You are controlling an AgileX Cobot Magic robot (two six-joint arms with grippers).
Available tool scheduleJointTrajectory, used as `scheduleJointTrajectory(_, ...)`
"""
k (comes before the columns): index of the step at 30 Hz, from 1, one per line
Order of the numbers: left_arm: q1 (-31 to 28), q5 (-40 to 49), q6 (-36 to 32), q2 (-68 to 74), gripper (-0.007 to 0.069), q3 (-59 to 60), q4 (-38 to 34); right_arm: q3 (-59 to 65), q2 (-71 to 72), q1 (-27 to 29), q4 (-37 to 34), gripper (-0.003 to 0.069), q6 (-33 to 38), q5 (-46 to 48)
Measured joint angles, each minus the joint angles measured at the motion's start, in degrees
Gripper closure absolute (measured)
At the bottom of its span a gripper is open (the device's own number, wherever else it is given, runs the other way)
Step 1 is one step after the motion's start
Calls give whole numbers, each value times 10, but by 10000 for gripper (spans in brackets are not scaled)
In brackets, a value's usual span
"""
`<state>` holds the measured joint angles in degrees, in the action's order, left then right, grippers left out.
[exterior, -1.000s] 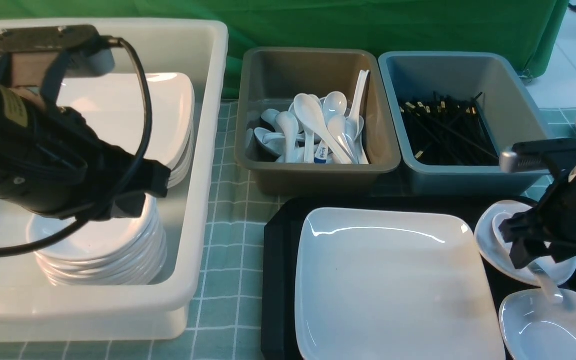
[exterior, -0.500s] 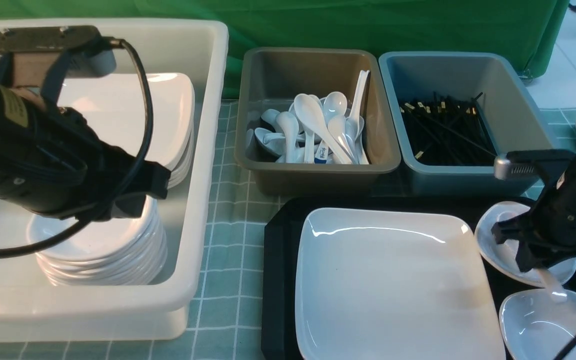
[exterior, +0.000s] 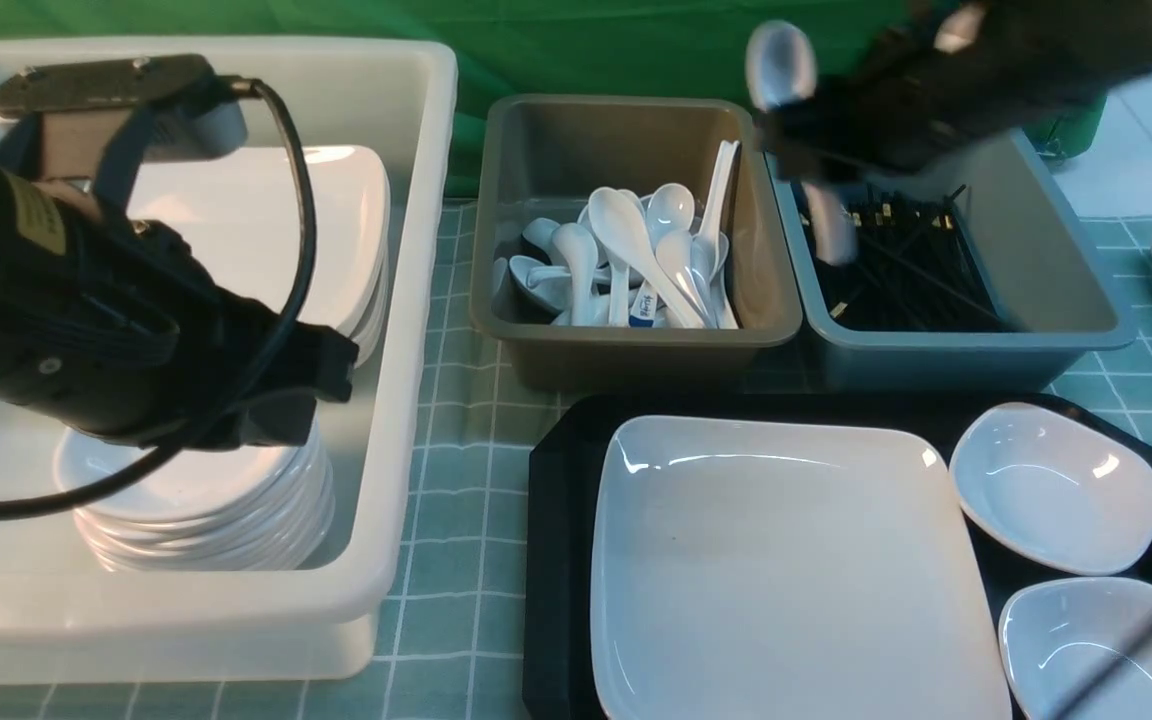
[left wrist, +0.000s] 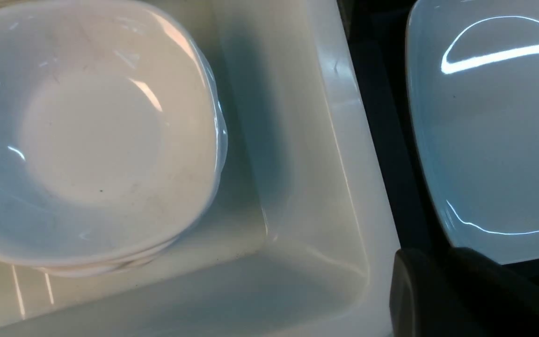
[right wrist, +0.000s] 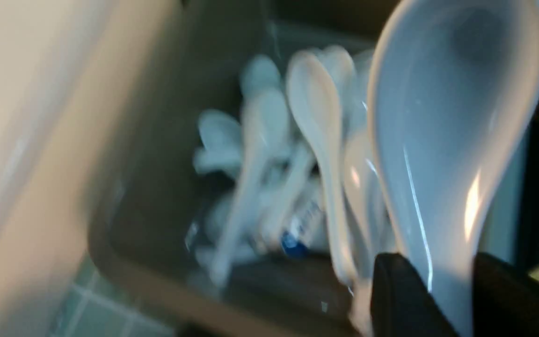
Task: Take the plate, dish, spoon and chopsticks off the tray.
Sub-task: Use the right arm to put the soup spoon into the small storage box in the middle, then use the right arm to grab a small plate from the dinner plate
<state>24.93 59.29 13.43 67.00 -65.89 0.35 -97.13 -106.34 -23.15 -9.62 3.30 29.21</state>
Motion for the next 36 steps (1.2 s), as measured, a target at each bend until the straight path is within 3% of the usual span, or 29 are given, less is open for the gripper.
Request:
scheduleJointTrajectory(3,0,4,0,0,566,0,-3,-64,-61,-7,0,412,-15,1)
scheduleJointTrajectory(6,0,10,0,0,566,0,-3,-123,-117,-9,0,203,-33,37)
scheduleJointTrajectory(7,0,10,0,0,566,0,-3,-125,-119,-9,1,192,-33,40)
scheduleJointTrajectory(9,0,10,0,0,566,0,-3,-147,-119,-9,15,102,-33,92)
scheduleJointTrajectory(10,0,10,-1,0,566,0,-3,-152,-116,-9,28,99,-33,116)
scheduleJointTrajectory(12,0,10,-6,0,566,0,-3,-166,-101,-9,78,158,-21,198)
scheduleJointTrajectory(13,0,11,-10,0,566,0,-3,-169,-85,-9,115,230,-10,257)
scheduleJointTrajectory(14,0,11,-11,0,566,0,-3,-169,-82,-9,115,249,-10,257)
scheduleJointTrajectory(15,0,11,-13,0,566,0,-3,-164,-57,-8,165,423,-1,337)
scheduleJointTrajectory(17,0,12,-15,0,566,0,-7,-132,-19,1,186,557,8,355)
scheduleJointTrajectory(19,0,12,-15,0,566,0,-11,-60,32,17,191,618,13,354)
scheduleJointTrajectory(23,0,12,-17,0,566,0,-12,117,128,36,192,620,1,353)
scheduleJointTrajectory(25,0,10,-17,0,566,0,-14,223,169,33,188,553,-2,352)
scheduleJointTrajectory(26,0,9,-17,0,566,0,-14,233,172,33,187,553,-2,351)
scheduleJointTrajectory(28,0,3,-18,0,566,0,-15,352,211,13,179,369,-3,325)
scheduleJointTrajectory(29,0,2,-18,0,566,0,-15,375,216,10,179,339,-3,318)
scheduleJointTrajectory(31,0,-4,-19,0,566,0,-15,450,234,-12,177,164,-3,260)
scheduleJointTrajectory(33,0,-6,-24,0,566,0,-15,503,235,-19,177,92,-13,213)
scheduleJointTrajectory(36,0,-6,-26,0,566,0,-15,549,230,-21,177,93,-22,151)
